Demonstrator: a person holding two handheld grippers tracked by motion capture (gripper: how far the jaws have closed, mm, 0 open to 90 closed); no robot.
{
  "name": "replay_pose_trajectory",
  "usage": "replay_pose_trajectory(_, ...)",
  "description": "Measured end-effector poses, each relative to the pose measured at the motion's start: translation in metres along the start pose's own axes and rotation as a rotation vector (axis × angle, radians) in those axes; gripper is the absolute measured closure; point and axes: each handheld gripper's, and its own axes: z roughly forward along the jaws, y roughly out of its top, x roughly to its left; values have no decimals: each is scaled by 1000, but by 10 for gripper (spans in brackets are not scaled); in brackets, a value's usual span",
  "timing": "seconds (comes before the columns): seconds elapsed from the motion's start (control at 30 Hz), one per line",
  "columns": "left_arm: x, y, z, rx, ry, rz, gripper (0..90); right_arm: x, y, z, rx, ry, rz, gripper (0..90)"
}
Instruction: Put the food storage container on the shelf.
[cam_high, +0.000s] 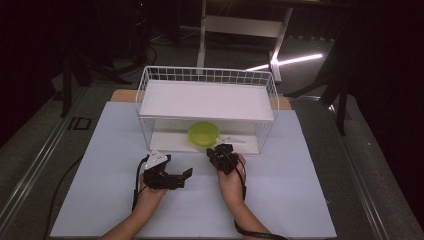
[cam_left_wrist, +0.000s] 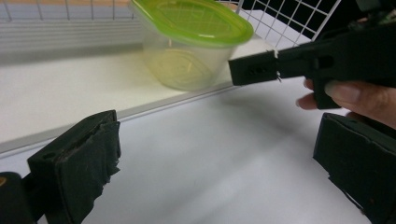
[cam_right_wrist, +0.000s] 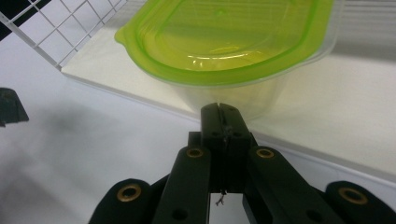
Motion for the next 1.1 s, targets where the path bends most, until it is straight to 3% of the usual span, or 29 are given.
replay_pose_trajectory(0.17, 1, 1, -1, 0, 0, -1, 17, 1, 6, 5, 3, -15, -14, 900)
replay_pose_trajectory(0.37, 0, 0, -3, 3, 1, 17, 17, 1, 14, 13, 1, -20, -2, 899)
replay_pose_trajectory(0.67, 0, 1, -3, -9, -2, 9, 17, -2, 24, 26, 17, -31, 24, 878)
replay_pose_trajectory(0.93, 4, 2, -4, -26, -30, -4, 17, -3, 17, 14, 19, -34, -9, 840)
replay_pose_trajectory(1.03, 3, 6, -7, -36, -32, 16, 17, 0, 10, 4, 6, -14, -33, 808)
replay_pose_trajectory(1.1, 2, 8, -9, -42, -32, 35, 17, 3, 6, -5, -9, 4, -52, 734)
